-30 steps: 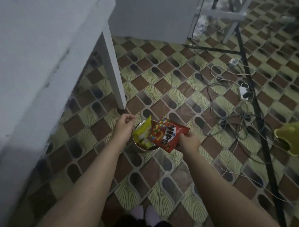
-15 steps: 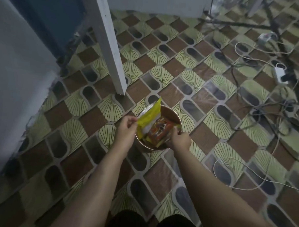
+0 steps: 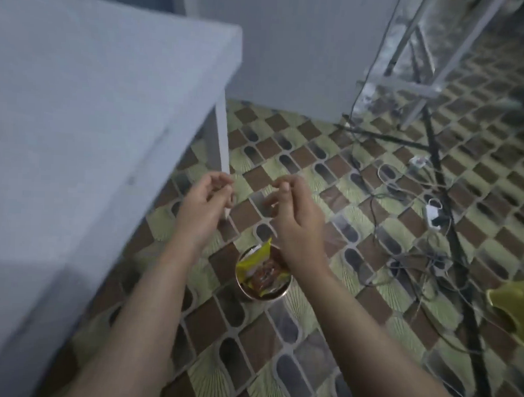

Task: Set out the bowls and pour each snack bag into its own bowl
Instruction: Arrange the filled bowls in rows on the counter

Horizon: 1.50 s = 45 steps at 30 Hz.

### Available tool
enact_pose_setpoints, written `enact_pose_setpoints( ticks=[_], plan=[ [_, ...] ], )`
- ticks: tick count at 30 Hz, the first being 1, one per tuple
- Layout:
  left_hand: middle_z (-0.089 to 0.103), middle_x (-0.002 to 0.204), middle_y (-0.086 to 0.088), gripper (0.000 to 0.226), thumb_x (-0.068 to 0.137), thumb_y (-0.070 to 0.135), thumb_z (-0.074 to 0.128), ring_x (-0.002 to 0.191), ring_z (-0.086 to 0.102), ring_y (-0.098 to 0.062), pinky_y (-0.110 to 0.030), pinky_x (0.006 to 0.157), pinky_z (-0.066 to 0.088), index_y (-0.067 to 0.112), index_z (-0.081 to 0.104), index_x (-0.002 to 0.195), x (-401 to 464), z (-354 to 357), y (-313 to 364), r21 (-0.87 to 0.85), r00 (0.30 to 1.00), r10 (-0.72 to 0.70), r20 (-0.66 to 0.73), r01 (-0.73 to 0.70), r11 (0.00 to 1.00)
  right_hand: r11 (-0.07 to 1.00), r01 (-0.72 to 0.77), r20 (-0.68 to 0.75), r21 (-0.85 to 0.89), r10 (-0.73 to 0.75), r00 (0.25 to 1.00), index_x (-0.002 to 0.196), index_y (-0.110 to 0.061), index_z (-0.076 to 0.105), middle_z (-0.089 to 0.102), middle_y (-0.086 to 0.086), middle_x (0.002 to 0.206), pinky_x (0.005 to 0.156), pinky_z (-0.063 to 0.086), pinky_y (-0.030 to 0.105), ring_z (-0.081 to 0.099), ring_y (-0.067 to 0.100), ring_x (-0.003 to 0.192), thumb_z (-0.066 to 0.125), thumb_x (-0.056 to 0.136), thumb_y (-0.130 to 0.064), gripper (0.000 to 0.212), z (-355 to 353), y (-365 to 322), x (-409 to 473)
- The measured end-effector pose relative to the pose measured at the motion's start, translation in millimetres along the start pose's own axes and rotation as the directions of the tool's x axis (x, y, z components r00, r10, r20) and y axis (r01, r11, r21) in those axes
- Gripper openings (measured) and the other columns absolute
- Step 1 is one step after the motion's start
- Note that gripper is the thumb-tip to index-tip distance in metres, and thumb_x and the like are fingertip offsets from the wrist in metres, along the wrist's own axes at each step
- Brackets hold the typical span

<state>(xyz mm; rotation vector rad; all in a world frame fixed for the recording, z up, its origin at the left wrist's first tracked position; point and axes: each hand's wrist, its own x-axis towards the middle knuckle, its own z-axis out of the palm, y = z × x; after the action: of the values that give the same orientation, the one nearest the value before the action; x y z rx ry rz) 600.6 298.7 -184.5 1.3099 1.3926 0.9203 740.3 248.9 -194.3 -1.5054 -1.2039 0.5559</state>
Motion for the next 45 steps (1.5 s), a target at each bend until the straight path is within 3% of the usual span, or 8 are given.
enact_pose_setpoints(
  ticks=[5, 14, 22, 26, 31, 35, 40, 45],
  plan=[
    [0.063, 0.1, 0.004, 0.011, 0.098, 0.018, 0.051, 0.076, 0.06, -0.009, -0.027, 0.074, 0.046, 0.027, 0.057, 0.1, -38.9, -91.9, 117.1, 0.084, 0.981, 0.138, -0.135, -0.127, 0.988, 0.979, 0.149, 0.136, 0.141, -0.168, 0.976, 0.104, -0.016, 0.061, 0.067, -0.007, 0.082, 0.066, 0.056, 0.043, 0.065, 0.018, 0.071, 0.042, 0.106, -0.021, 0.02, 2.4, -146.5, 12.2],
    [0.061, 0.099, 0.004, 0.012, 0.096, 0.017, 0.052, 0.067, 0.059, 0.001, -0.026, 0.079, 0.048, 0.025, 0.059, 0.101, -221.2, -263.9, 183.6, 0.133, 0.772, 0.219, -0.597, -0.174, 0.976, 0.848, 0.132, 0.421, 0.514, -0.383, 0.822, 0.098, -0.016, 0.059, 0.069, 0.0, 0.074, 0.061, 0.045, 0.011, 0.061, 0.01, 0.064, 0.041, 0.105, -0.017, 0.019, 85.0, -331.7, -90.3],
    [0.061, 0.093, 0.004, 0.012, 0.095, 0.014, 0.053, 0.07, 0.059, -0.004, -0.018, 0.066, 0.043, 0.025, 0.058, 0.097, -459.9, -385.0, 130.5, 0.165, 0.326, 0.163, -0.931, -0.019, 0.986, 0.723, 0.058, 0.627, 0.689, -0.634, 0.453, 0.098, -0.016, 0.059, 0.069, 0.002, 0.072, 0.054, 0.045, 0.016, 0.061, 0.021, 0.063, 0.043, 0.105, -0.018, 0.018, 169.4, -445.4, -291.8],
    [0.061, 0.096, 0.001, 0.012, 0.095, 0.011, 0.054, 0.075, 0.059, -0.011, -0.023, 0.069, 0.044, 0.021, 0.059, 0.097, -578.1, -430.0, 87.3, 0.115, 0.101, 0.111, -0.989, 0.036, 0.993, 0.71, 0.058, 0.681, 0.702, -0.692, 0.239, 0.099, -0.02, 0.058, 0.068, 0.0, 0.072, 0.06, 0.05, 0.034, 0.06, 0.022, 0.062, 0.042, 0.104, -0.022, 0.017, 209.0, -468.1, -418.3],
    [0.063, 0.098, 0.003, 0.017, 0.094, 0.012, 0.054, 0.083, 0.06, -0.016, -0.026, 0.069, 0.045, 0.028, 0.059, 0.092, -687.2, -490.6, 32.2, 0.06, -0.004, 0.061, -0.998, 0.117, 0.991, 0.702, 0.168, 0.694, 0.692, -0.711, 0.11, 0.102, -0.022, 0.056, 0.068, -0.004, 0.073, 0.06, 0.045, 0.032, 0.055, 0.006, 0.057, 0.04, 0.104, -0.021, 0.015, 262.8, -489.7, -544.9],
    [0.06, 0.096, 0.008, 0.013, 0.095, 0.015, 0.052, 0.085, 0.059, -0.016, -0.029, 0.072, 0.046, 0.026, 0.06, 0.097, -739.2, -542.5, -8.6, 0.033, -0.009, 0.036, -0.999, 0.267, 0.963, 0.67, 0.283, 0.691, 0.686, -0.722, 0.038, 0.1, -0.024, 0.053, 0.068, 0.001, 0.073, 0.055, 0.046, 0.033, 0.055, 0.007, 0.053, 0.039, 0.104, -0.022, 0.014, 302.0, -499.5, -606.1],
    [0.06, 0.099, 0.001, 0.018, 0.096, 0.017, 0.048, 0.085, 0.058, -0.02, -0.033, 0.072, 0.048, 0.023, 0.059, 0.11, -783.4, -607.4, -59.2, 0.06, 0.122, 0.003, -0.993, 0.464, 0.884, 0.622, 0.498, 0.767, 0.604, -0.625, -0.149, 0.111, -0.021, 0.054, 0.067, 0.003, 0.087, 0.07, 0.051, 0.04, 0.062, 0.023, 0.077, 0.045, 0.1, -0.02, 0.015, 343.9, -504.8, -662.2],
    [0.052, 0.124, -0.005, 0.038, 0.087, 0.029, 0.055, 0.111, 0.054, -0.029, -0.045, 0.096, 0.047, 0.022, 0.053, 0.124, -801.1, -658.5, -102.2, 0.104, 0.291, -0.306, -0.907, 0.856, 0.507, 0.297, 0.803, 0.82, 0.517, -0.44, -0.366, 0.115, -0.017, 0.059, 0.065, 0.005, 0.111, 0.083, 0.053, 0.039, 0.061, 0.027, 0.103, 0.052, 0.097, -0.038, 0.028, 362.2, -500.0, -692.7]
  ],
)
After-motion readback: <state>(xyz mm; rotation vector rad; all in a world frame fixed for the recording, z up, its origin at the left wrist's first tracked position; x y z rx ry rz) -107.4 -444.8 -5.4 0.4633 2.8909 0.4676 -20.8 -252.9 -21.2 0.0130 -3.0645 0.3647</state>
